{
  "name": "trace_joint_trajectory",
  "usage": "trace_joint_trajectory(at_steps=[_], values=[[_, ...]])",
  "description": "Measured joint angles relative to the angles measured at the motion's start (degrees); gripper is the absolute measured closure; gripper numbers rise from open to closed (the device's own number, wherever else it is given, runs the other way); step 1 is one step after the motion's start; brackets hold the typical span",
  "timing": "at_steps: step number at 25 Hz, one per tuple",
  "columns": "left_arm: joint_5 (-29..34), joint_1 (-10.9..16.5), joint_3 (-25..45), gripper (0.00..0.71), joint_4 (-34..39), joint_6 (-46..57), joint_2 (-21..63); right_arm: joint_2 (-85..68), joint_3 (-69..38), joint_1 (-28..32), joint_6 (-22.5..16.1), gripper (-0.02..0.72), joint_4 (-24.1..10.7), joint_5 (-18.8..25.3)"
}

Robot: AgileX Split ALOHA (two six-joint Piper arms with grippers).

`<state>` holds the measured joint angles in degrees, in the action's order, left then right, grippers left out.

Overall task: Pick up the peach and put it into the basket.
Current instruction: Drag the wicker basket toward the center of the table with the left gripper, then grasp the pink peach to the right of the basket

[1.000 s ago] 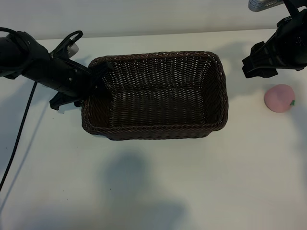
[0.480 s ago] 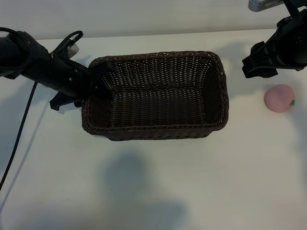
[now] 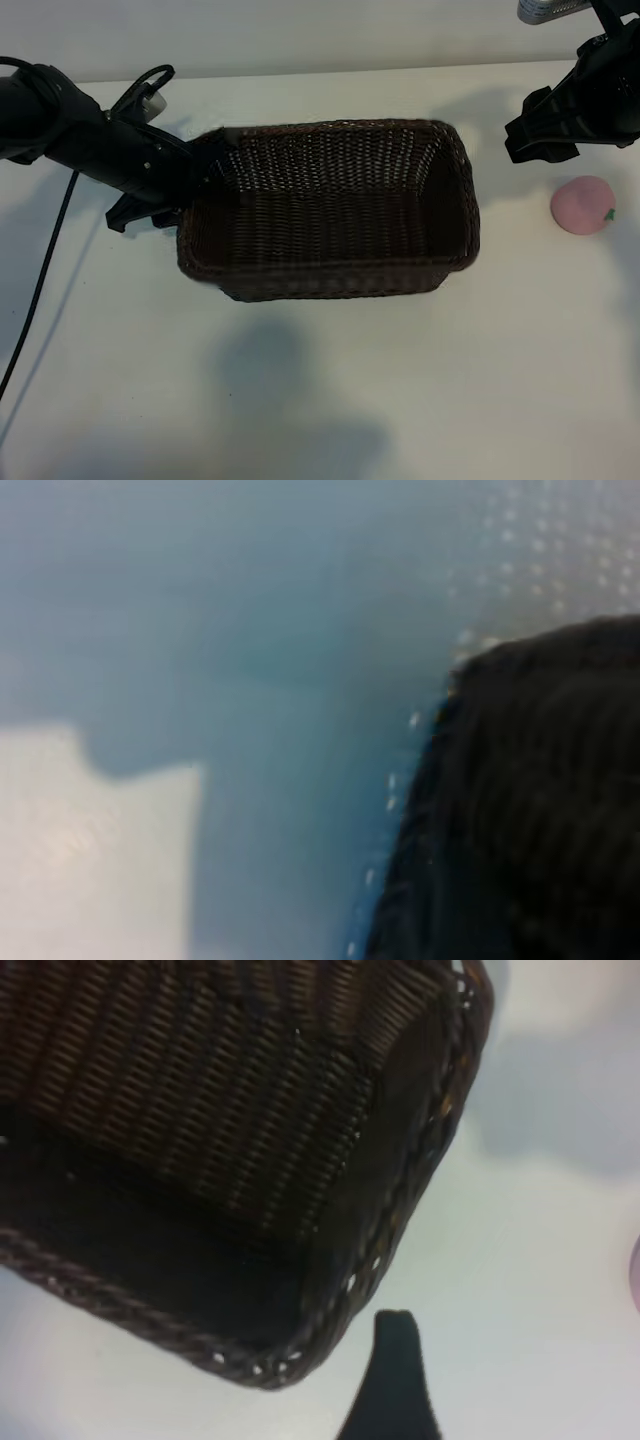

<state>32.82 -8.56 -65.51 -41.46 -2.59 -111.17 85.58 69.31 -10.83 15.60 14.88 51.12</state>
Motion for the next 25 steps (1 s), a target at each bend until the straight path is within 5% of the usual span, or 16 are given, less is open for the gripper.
trace_joint_trajectory(at_steps=[4, 11, 25], values=[[0.42, 0.0, -0.27, 0.134, 0.57, 0.06, 1.34, 0.0, 0.0, 0.0, 0.0, 0.122, 0.0, 0.06], [3.18, 0.0, -1.68, 0.126, 9.09, 3.32, 6.41, 0.0, 0.0, 0.0, 0.0, 0.122, 0.0, 0.3], [25.25, 0.0, -20.02, 0.126, 29.51, 7.7, 9.79, 0.0, 0.0, 0.0, 0.06, 0.122, 0.0, 0.41]])
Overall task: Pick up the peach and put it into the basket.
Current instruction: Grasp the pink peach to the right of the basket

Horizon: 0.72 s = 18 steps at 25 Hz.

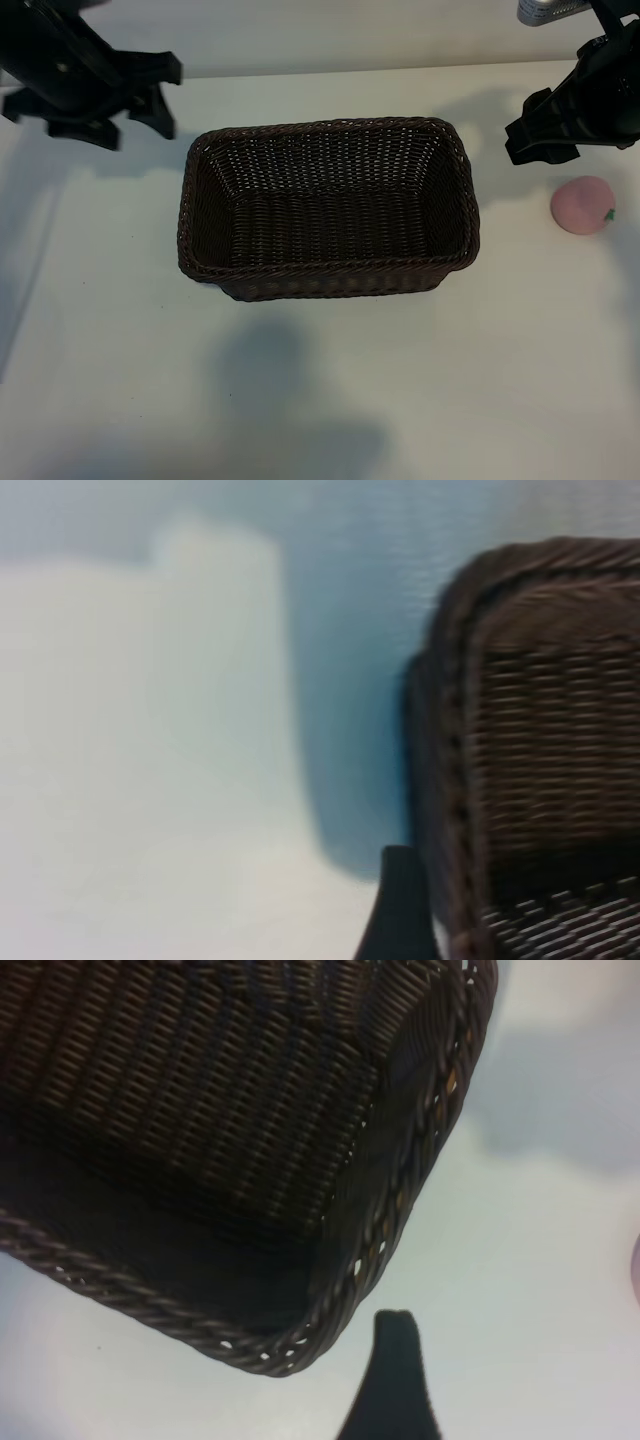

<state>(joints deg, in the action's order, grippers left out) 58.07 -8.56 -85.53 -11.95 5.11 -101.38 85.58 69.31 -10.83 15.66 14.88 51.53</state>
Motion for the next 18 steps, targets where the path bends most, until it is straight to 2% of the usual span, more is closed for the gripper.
trace_joint_trajectory(at_steps=[4, 7, 13, 18], values=[[7.1, 0.19, -5.89, 0.126, 9.21, -0.13, 0.59, 0.0, 0.0, 0.0, 0.0, 0.122, -0.21, 0.12], [8.54, 2.04, -8.3, 0.126, 11.09, -1.26, 2.67, 0.0, 0.0, 0.0, 0.0, 0.122, -0.21, 0.18], [8.62, 8.42, -8.85, 0.126, 11.0, -4.79, 9.02, 0.0, 0.0, 0.0, -0.05, 0.122, -0.52, 0.34], [8.62, 15.87, -8.89, 0.126, 3.94, -9.06, 12.61, 0.0, 0.0, 0.0, -0.05, 0.122, -1.34, 0.4]])
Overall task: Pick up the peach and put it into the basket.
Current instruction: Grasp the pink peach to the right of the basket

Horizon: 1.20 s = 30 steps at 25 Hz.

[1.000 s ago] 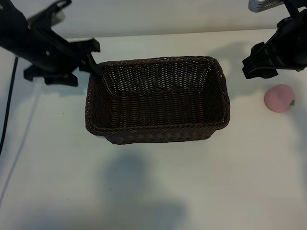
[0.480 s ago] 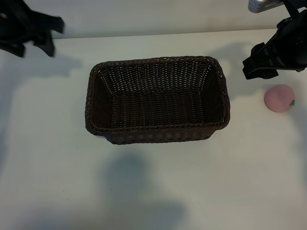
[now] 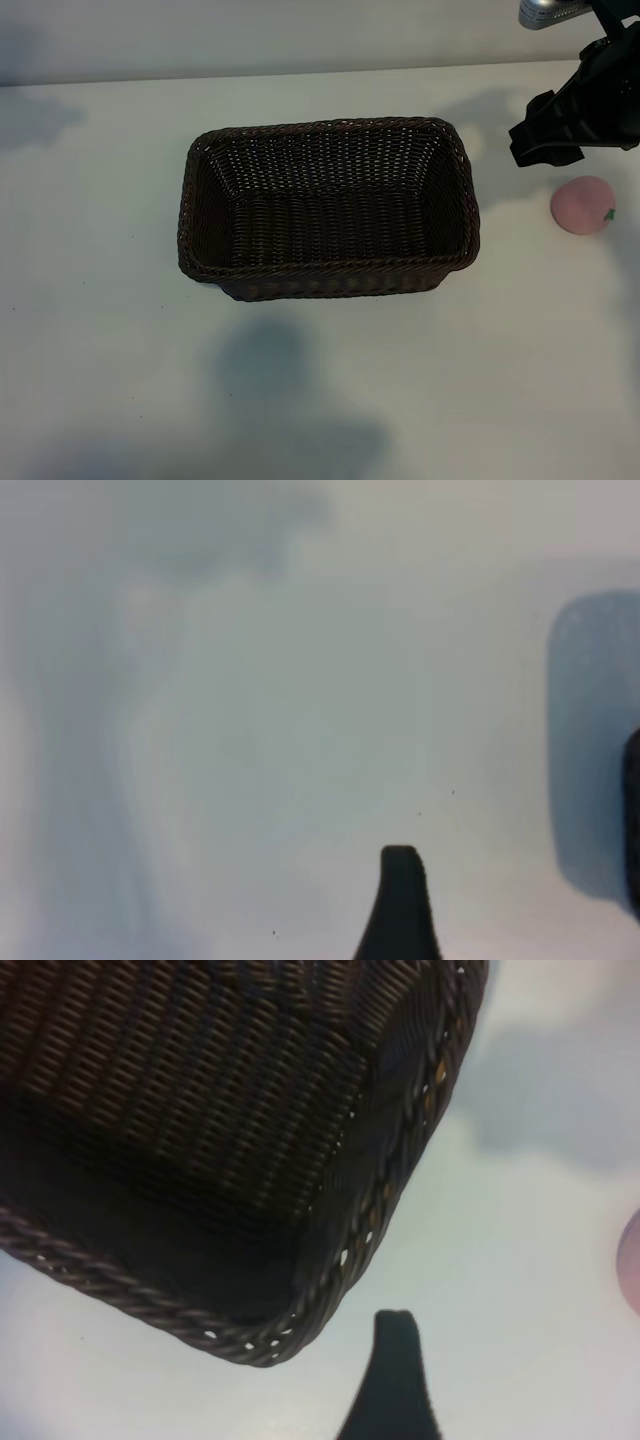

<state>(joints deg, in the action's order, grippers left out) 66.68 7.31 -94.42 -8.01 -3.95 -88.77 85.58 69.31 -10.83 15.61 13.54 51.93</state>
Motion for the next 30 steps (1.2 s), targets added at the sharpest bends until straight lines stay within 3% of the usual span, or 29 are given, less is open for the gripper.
trace_joint_trajectory(at_steps=[3, 8, 15, 19, 30], values=[[0.21, 2.03, 0.0, 0.126, -4.89, -2.93, 1.86, 0.0, 0.0, 0.0, 0.0, 0.122, -0.06, 0.0], [0.27, 2.28, 0.0, 0.126, -10.93, -6.56, 5.82, 0.0, 0.0, 0.0, 0.05, 0.122, -0.11, 0.05], [0.32, 2.28, 2.46, 0.126, -12.14, -7.55, 16.97, 0.0, 0.0, 0.0, 0.0, 0.122, -0.11, 0.27], [-0.27, 2.28, 9.38, 0.126, -11.81, -7.55, 26.03, 0.0, 0.0, 0.0, 0.0, 0.122, -0.11, 0.4], [-10.1, 2.28, 34.19, 0.126, -11.16, -7.67, 54.11, 0.0, 0.0, 0.0, 0.0, 0.122, -0.11, 0.5]])
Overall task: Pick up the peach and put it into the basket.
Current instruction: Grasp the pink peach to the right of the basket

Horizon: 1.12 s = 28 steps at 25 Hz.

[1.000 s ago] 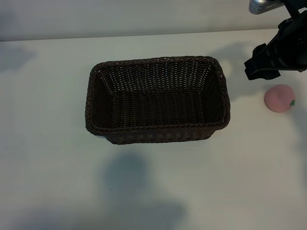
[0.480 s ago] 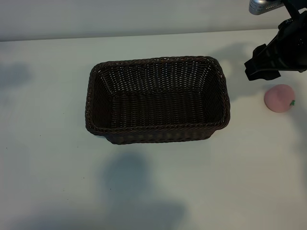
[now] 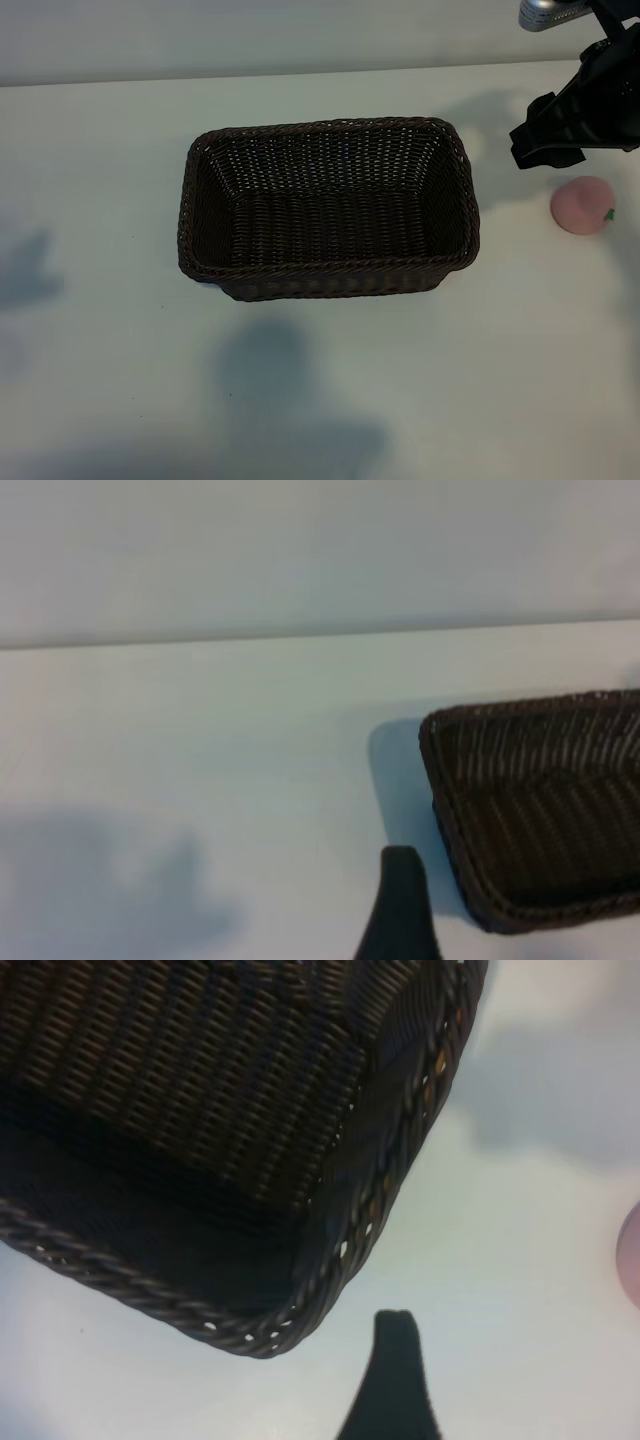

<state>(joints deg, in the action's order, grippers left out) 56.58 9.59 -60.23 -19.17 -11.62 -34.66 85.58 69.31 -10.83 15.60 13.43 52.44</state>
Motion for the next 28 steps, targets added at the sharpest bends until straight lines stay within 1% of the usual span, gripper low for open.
trace_joint_trajectory(at_steps=[6, 8, 10, 12, 14, 16, 18, 24, 28], values=[[-1.82, -0.08, 10.43, 0.126, 0.29, -0.02, 9.73, 0.0, 0.0, 0.0, 0.0, 0.122, 0.0, 0.0], [-2.98, -1.39, 13.55, 0.126, 0.9, -0.06, 11.87, 0.0, 0.0, 0.0, 0.0, 0.122, 0.0, 0.0], [-3.34, -3.82, 16.66, 0.126, 2.61, -0.06, 13.95, 0.0, 0.0, 0.0, 0.0, 0.122, -0.05, 0.0], [-2.75, -5.84, 18.93, 0.126, 5.77, 1.15, 15.57, 0.0, 0.0, 0.0, 0.0, 0.122, -0.05, 0.0], [-1.29, -7.0, 20.73, 0.126, 10.01, 4.18, 17.35, 0.0, 0.0, 0.0, 0.0, 0.122, -0.05, 0.0], [0.74, -7.26, 21.79, 0.126, 13.13, 6.73, 19.82, 0.0, 0.0, 0.0, 0.0, 0.122, -0.05, -0.05], [1.6, -7.44, 22.97, 0.126, 14.64, 8.2, 22.37, 0.0, 0.0, 0.0, 0.0, 0.122, -0.05, -0.1], [2.35, -7.49, 26.39, 0.126, 14.78, 9.1, 27.52, 0.0, 0.0, 0.0, 0.0, 0.122, -0.05, -0.1], [4.88, -7.68, 27.97, 0.126, 14.85, 9.56, 28.61, 0.0, 0.0, 0.0, 0.0, 0.122, -0.05, -0.23]])
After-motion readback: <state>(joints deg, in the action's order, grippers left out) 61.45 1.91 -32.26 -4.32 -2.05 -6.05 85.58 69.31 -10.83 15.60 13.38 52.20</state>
